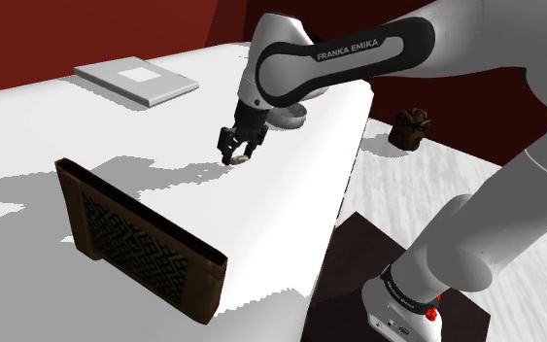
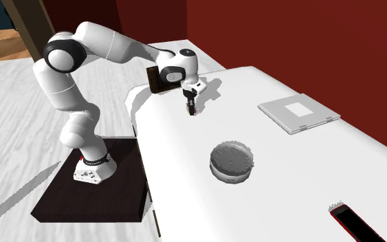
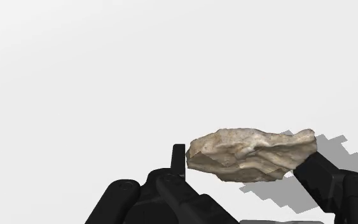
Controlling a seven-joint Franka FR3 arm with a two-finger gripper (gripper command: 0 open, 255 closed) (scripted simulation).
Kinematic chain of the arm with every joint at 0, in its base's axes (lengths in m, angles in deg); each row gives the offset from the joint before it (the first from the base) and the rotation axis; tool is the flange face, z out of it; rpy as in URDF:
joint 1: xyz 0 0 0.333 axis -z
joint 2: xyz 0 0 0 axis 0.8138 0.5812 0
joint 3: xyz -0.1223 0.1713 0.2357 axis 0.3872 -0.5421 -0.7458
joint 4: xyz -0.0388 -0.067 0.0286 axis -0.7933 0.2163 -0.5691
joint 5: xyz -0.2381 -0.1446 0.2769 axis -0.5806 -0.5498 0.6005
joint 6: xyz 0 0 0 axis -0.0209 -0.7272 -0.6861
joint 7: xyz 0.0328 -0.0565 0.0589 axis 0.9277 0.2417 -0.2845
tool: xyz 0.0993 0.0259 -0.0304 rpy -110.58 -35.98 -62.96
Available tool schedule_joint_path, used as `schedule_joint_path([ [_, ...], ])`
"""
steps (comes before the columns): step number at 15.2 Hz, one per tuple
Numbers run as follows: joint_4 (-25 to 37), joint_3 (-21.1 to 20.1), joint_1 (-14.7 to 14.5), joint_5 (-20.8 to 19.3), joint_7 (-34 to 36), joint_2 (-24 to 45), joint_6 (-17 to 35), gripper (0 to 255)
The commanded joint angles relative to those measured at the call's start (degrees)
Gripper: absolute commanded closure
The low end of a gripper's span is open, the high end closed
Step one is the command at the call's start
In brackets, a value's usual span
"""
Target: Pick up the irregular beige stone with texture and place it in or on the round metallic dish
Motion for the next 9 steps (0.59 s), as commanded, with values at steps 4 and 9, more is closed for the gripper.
schedule_joint_path([
  [4,2.5,0.2,0.1,0.0,0.3,-1.6,-4.0,255],
  [9,5.2,0.4,0.2,-0.1,0.7,-2.7,-7.8,255],
])
